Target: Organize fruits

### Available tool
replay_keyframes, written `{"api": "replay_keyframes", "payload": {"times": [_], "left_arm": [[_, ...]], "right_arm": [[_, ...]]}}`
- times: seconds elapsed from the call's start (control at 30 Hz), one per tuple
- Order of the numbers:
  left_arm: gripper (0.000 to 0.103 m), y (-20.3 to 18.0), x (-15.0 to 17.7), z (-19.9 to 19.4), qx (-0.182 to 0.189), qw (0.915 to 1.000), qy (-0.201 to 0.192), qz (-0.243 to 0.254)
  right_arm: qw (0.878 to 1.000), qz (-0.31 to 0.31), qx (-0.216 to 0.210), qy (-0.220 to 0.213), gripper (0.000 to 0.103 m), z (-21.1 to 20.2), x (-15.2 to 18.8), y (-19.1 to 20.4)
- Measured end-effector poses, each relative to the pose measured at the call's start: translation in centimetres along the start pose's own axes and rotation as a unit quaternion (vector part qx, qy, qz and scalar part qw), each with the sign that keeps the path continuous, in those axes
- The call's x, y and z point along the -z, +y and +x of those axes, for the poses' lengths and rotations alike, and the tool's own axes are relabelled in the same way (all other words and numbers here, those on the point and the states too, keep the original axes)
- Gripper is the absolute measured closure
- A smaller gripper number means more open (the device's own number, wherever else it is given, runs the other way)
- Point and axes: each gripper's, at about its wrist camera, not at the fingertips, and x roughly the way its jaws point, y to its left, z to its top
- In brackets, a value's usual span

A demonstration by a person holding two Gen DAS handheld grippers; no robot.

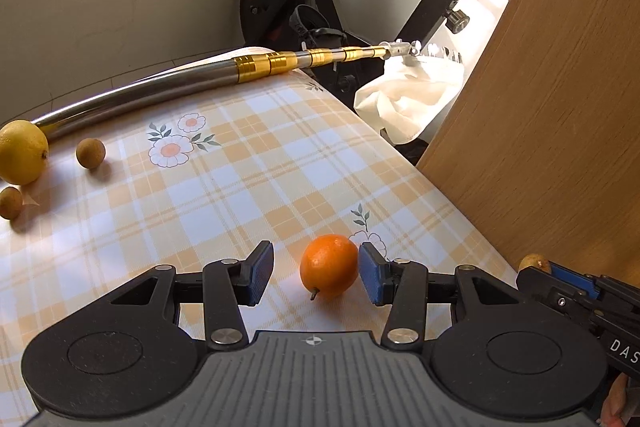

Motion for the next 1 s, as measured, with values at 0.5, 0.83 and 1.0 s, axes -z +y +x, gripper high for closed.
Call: {"api": "replay_keyframes", "payload": {"times": [0.5, 0.83, 1.0], "left_arm": [[0.067, 0.3, 0.1, 1.9, -0.032, 0.9988, 0.002, 0.035], [0.067, 2.2, 1.6, -5.4, -0.018, 0.9994, -0.024, 0.016], [0.067, 5.3, 2.7, -11.7, -0.023, 0.9989, -0.040, -0.003]], "right_arm": [[1.000, 0.009, -0.004, 0.006, 0.074, 0.2, 0.0, -0.2], [1.000, 0.002, -0.021, 0.009, 0.074, -0.6, 0.1, 2.0], [0.999, -0.015, -0.042, 0.011, 0.074, -1.5, 0.2, 4.8]]}}
